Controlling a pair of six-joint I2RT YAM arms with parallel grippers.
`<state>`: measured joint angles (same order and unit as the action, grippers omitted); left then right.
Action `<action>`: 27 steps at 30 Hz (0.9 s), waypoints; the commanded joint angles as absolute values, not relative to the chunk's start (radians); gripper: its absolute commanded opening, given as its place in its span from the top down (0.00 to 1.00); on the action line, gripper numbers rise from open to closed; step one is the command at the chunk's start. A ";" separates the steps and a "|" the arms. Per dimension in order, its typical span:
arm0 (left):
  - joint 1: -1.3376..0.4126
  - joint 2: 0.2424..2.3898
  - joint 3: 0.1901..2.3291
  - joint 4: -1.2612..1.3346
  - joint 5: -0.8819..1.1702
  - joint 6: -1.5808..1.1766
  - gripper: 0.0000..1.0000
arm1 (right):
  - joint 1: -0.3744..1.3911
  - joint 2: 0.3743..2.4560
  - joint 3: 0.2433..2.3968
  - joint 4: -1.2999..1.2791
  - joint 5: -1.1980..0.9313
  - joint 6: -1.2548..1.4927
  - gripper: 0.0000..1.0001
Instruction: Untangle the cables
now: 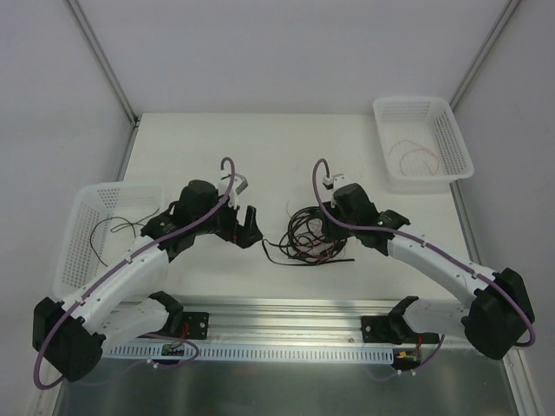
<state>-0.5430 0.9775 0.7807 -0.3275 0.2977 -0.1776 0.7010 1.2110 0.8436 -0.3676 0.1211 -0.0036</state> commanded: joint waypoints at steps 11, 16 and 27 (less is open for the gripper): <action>-0.816 1.388 1.030 -0.183 0.256 -0.129 0.01 | 0.699 0.781 0.735 -0.420 0.158 0.100 0.26; -0.870 1.526 1.113 -0.183 0.333 -0.045 0.10 | 0.700 0.644 0.675 -0.454 0.150 0.124 0.23; -0.904 1.494 1.189 -0.202 0.189 -0.185 1.00 | 0.701 0.477 0.595 -0.496 0.209 0.166 0.22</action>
<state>-0.9035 1.6039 1.1202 -0.2165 0.2569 -0.1223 0.7010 0.5003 0.6216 -0.4881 0.1616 0.1234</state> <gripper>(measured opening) 0.024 0.775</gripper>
